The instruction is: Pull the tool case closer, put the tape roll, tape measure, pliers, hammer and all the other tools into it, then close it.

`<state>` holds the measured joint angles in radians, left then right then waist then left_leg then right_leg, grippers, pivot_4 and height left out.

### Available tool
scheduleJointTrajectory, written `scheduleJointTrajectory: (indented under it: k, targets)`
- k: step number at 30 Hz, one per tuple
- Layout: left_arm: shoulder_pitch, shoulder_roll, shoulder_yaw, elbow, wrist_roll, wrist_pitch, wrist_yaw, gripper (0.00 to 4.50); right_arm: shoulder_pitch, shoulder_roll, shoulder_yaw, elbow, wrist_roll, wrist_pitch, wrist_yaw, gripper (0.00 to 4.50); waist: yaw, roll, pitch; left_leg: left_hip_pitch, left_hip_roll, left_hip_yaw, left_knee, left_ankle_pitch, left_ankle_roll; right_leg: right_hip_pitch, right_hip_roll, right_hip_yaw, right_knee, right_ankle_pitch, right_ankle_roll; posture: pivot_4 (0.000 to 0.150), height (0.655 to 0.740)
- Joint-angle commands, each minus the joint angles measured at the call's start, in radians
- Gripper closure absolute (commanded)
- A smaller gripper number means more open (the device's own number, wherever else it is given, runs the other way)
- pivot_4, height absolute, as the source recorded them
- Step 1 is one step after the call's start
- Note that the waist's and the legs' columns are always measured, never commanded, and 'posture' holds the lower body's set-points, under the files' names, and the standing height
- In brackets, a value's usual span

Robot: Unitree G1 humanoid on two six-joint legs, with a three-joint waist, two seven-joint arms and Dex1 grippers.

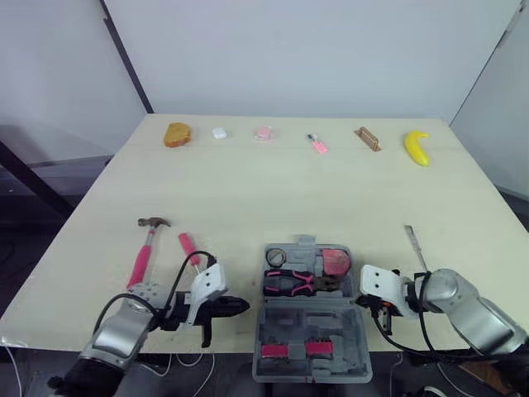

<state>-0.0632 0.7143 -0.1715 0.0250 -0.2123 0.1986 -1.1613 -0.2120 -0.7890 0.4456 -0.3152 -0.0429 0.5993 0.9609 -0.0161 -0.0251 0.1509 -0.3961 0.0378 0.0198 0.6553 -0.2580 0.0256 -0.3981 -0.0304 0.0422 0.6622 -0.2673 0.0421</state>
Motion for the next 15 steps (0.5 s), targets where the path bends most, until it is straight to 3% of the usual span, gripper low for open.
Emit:
scheduleJointTrajectory:
  k: [1, 15]
  targets:
    - [-0.016, -0.014, -0.016, -0.003, 0.017, -0.017, 0.011, 4.42, -0.001, 0.018, 0.038, -0.033, -0.004, 0.029, 0.015, 4.50, 0.000, -0.001, 0.000, 0.000, 0.000, 0.000, 0.000, 0.000, 0.000, 0.000, 0.000, 0.000, 0.000, 0.000, 0.000, 0.150, 0.7400]
    - [-0.033, -0.071, -0.044, -0.003, 0.040, -0.026, 0.030, 4.42, -0.048, 0.087, 0.033, -0.094, 0.035, 0.145, 0.053, 4.50, -0.001, 0.000, 0.000, 0.000, 0.000, -0.001, 0.000, 0.000, 0.000, 0.000, 0.001, 0.000, 0.001, 0.000, 0.000, 0.150, 0.7400]
